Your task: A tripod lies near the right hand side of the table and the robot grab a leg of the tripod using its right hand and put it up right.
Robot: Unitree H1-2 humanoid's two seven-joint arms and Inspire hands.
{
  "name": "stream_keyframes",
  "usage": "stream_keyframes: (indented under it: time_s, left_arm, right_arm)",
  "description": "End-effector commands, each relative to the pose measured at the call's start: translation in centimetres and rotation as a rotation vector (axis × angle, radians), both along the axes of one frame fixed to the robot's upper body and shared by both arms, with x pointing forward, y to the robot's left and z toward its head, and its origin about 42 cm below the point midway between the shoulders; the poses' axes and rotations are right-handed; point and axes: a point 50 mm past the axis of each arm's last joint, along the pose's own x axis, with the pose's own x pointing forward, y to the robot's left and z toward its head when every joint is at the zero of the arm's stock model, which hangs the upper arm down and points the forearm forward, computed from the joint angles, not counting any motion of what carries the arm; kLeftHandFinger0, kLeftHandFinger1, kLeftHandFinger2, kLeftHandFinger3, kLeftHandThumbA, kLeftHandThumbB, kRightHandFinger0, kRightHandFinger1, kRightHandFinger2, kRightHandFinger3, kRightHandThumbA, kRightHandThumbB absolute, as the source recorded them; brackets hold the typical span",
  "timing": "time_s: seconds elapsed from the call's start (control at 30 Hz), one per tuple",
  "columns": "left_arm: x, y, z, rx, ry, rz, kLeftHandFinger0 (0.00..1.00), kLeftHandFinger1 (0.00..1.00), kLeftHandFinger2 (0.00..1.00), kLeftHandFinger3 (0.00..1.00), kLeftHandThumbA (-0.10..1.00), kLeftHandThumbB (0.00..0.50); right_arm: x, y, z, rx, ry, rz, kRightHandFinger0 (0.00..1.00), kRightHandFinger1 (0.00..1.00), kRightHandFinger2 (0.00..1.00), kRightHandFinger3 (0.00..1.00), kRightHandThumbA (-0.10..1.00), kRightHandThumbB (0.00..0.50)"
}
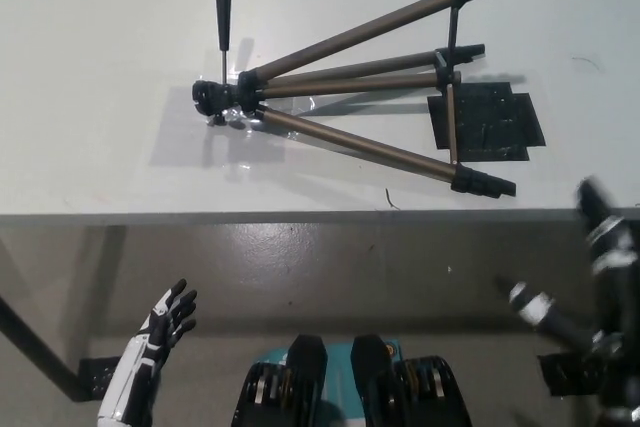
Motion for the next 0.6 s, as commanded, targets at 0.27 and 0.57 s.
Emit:
stream_keyframes:
  time_s: [0.27,0.57]
  left_arm:
    - [0.6,0.0,1.6,-0.002,-0.064,-0.073,1.0,1.0,1.0,1.0,1.0,0.293]
    - [0.7,0.0,1.2,0.007,-0.061,-0.071,1.0,1.0,1.0,1.0,1.0,0.315]
  right_arm:
    - [7.9,-1.7,23.2,-0.474,-0.277,-0.061,1.0,1.0,1.0,1.0,0.98,0.436]
    - [18.0,4.6,35.1,-0.794,-0.174,-0.024,1.0,1.0,1.0,1.0,0.93,0.5]
